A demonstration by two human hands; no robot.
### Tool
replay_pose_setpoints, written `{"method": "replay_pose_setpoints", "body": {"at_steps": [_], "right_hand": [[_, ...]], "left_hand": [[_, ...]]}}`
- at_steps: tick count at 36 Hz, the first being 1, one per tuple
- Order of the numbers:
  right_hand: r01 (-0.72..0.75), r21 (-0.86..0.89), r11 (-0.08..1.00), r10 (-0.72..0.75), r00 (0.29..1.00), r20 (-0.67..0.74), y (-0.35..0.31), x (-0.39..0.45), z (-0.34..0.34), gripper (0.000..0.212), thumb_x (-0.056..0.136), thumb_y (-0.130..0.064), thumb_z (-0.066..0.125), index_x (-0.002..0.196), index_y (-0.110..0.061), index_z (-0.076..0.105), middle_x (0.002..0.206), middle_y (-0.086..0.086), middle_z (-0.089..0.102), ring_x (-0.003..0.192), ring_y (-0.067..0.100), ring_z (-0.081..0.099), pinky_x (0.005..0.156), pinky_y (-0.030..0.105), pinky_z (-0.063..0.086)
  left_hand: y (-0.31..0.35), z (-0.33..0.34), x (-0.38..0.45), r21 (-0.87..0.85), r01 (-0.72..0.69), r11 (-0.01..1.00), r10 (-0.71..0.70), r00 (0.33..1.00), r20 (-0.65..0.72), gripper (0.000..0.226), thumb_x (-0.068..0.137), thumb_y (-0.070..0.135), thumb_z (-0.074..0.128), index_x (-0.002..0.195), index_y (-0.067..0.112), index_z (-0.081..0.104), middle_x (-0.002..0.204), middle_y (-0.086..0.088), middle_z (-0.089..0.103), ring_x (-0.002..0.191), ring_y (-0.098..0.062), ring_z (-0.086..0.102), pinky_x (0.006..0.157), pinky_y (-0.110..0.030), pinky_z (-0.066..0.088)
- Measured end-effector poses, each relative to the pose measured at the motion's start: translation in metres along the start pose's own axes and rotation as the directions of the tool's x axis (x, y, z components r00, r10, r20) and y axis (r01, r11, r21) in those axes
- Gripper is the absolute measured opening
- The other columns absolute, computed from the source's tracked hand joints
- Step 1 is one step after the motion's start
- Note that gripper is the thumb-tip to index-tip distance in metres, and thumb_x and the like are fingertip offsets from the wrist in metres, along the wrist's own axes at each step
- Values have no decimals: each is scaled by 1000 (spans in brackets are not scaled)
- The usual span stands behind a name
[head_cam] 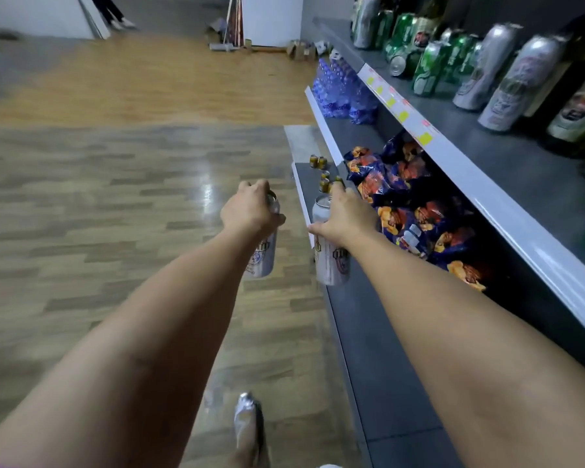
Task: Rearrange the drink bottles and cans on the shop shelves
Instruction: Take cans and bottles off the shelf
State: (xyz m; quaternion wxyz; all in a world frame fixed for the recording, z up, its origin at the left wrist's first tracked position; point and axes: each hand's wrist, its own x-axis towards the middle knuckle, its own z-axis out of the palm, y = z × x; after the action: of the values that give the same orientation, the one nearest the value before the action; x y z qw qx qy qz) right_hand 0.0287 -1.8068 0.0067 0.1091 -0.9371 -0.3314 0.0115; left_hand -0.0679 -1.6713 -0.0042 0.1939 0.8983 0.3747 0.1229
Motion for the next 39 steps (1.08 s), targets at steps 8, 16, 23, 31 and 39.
{"method": "replay_pose_setpoints", "body": {"at_steps": [8,16,23,31,39], "right_hand": [[-78,23,997,78,997,-7,-36,150,21,82,73,-51,75,133,-12,34,134,12,45,115,35,54,74,36,43],[-118,73,990,120,993,-20,-78,288,27,80,72,-51,74,130,-11,36,132,12,47,114,37,54,83,42,48],[-123,56,991,124,992,-26,-94,400,34,81,72,-51,76,131,-11,35,129,14,48,115,36,53,76,38,43],[-127,94,987,134,988,-71,-93,541,43,78,72,-51,76,128,-12,38,128,11,50,114,34,54,73,35,39],[-158,118,980,170,980,-103,-90,679,23,81,72,-51,76,130,-13,35,132,11,47,115,35,54,79,39,45]], "left_hand": [[-27,2,158,-5,-49,999,49,999,1,45,71,36,72,109,17,54,111,-8,52,96,-33,58,67,-32,41],[-42,-1,307,-33,-72,997,73,997,20,47,72,33,73,112,16,54,113,-10,50,98,-33,59,73,-34,44],[-45,8,420,-34,-115,993,116,992,48,48,73,35,71,115,20,55,117,-9,52,102,-33,59,79,-37,49],[-34,22,567,34,-169,985,168,985,30,51,71,37,75,115,20,56,116,-9,51,102,-33,59,76,-36,47],[4,19,703,26,-242,970,242,970,5,48,71,36,72,113,21,56,113,-7,52,98,-32,60,69,-31,43]]}}
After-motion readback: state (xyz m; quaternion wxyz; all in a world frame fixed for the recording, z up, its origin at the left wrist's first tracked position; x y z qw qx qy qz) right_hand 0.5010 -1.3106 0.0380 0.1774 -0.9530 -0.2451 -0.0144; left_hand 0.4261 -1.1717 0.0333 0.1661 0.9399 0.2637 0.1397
